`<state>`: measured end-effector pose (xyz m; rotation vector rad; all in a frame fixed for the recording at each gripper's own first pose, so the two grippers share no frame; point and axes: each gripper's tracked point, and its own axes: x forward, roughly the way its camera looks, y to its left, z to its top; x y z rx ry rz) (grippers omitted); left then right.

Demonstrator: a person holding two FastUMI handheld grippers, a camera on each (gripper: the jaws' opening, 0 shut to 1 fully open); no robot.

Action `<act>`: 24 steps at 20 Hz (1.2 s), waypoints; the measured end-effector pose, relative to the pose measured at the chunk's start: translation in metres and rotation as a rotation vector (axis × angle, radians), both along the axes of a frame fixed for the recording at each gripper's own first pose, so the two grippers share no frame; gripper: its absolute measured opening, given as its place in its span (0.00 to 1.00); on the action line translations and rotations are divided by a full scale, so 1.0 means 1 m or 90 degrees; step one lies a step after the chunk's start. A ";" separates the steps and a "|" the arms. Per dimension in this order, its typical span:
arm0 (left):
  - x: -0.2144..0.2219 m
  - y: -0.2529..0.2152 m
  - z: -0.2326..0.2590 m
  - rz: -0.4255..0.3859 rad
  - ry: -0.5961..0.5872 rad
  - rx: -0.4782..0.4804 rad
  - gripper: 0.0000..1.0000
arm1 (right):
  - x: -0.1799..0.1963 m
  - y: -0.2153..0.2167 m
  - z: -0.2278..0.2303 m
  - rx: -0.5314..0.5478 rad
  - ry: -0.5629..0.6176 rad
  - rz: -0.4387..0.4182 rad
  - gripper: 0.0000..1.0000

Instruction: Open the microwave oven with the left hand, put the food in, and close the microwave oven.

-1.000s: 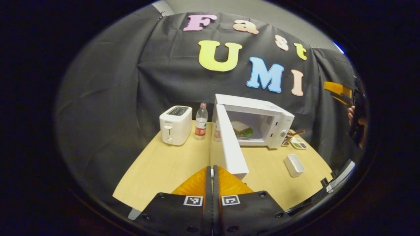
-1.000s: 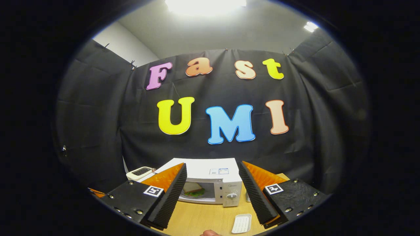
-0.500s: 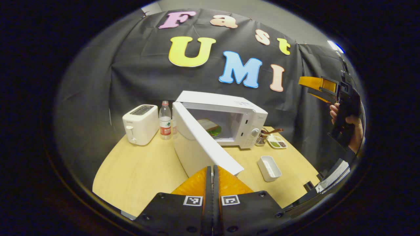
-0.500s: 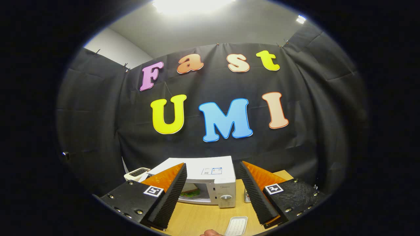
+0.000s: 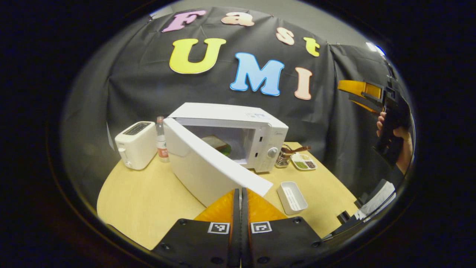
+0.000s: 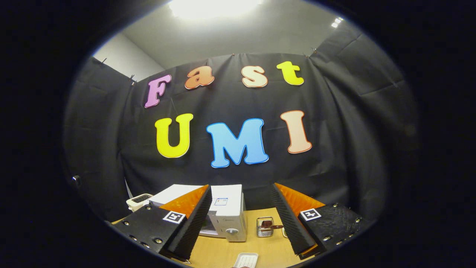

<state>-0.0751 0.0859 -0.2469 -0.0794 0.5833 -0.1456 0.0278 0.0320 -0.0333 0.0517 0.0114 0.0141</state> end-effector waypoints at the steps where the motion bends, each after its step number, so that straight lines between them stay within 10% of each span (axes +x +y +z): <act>1: 0.005 -0.005 -0.001 -0.003 -0.001 -0.002 0.07 | 0.001 -0.004 0.001 -0.002 -0.003 -0.001 0.96; 24: 0.106 -0.077 -0.018 -0.085 -0.007 0.003 0.07 | 0.006 -0.071 -0.010 0.003 0.016 -0.043 0.96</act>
